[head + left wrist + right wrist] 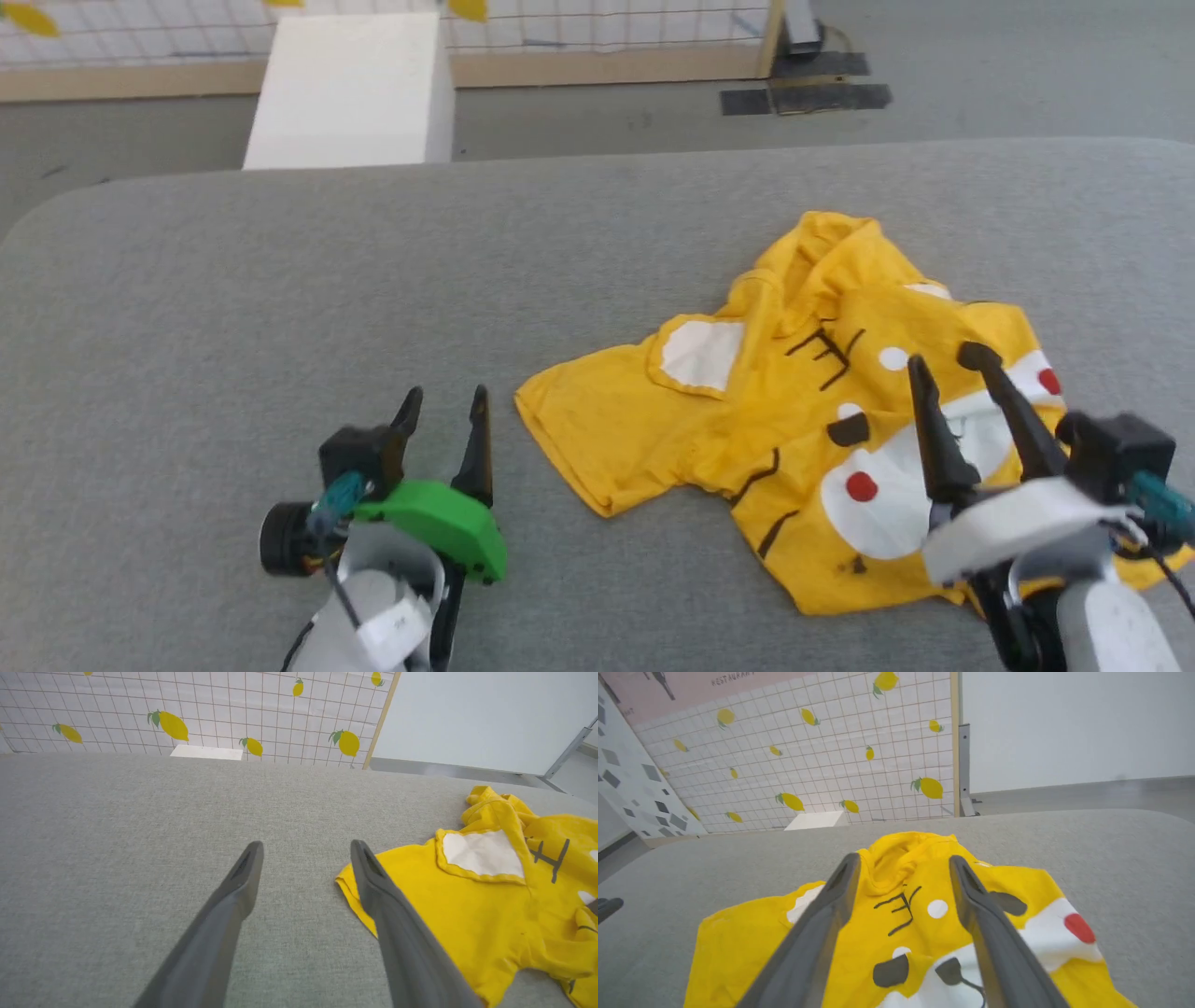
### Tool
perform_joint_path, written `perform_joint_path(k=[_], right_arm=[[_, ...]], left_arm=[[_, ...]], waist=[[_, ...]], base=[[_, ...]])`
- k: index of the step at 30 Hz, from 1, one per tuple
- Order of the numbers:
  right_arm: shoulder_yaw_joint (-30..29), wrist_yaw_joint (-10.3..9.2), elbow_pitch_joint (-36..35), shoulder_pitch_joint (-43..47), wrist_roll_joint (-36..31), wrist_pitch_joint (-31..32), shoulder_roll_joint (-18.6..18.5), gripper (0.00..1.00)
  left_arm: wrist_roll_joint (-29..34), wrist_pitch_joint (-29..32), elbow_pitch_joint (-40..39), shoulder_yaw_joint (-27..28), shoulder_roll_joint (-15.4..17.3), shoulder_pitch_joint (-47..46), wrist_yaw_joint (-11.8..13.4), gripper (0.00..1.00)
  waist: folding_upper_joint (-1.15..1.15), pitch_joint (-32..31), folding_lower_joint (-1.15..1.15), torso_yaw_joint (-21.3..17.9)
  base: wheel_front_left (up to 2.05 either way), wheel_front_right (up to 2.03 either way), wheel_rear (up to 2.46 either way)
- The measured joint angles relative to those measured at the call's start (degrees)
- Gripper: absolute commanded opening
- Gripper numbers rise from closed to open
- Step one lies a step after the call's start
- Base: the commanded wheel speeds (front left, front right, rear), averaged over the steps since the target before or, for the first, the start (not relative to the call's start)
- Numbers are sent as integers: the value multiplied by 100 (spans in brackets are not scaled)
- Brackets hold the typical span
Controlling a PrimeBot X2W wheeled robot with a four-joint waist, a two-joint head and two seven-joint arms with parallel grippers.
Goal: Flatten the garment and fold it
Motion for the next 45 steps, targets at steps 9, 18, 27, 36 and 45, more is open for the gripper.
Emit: perform_joint_path(k=[9,18,27,36,45], right_arm=[[283,0,-328,514,70,-44,130,100],[433,0,-377,503,197,-49,141,100],[337,0,-381,499,298,-79,140,100],[157,0,-435,510,299,-18,144,100],[-215,0,-439,576,176,272,147,100]], left_arm=[[181,1663,793,-149,66,-951,300,100],[125,3511,1232,-277,238,-1346,259,100],[-113,3830,679,-443,270,-1262,-88,0],[-600,2677,-501,1059,892,50,698,0],[-829,2807,-976,1552,1200,952,938,0]], waist=[[0,7,0,-569],[0,218,0,-979],[0,270,0,-901],[0,115,0,-522],[0,26,0,-212]], base=[[0,0,0],[0,0,0],[0,0,0],[0,0,0],[0,0,0]])
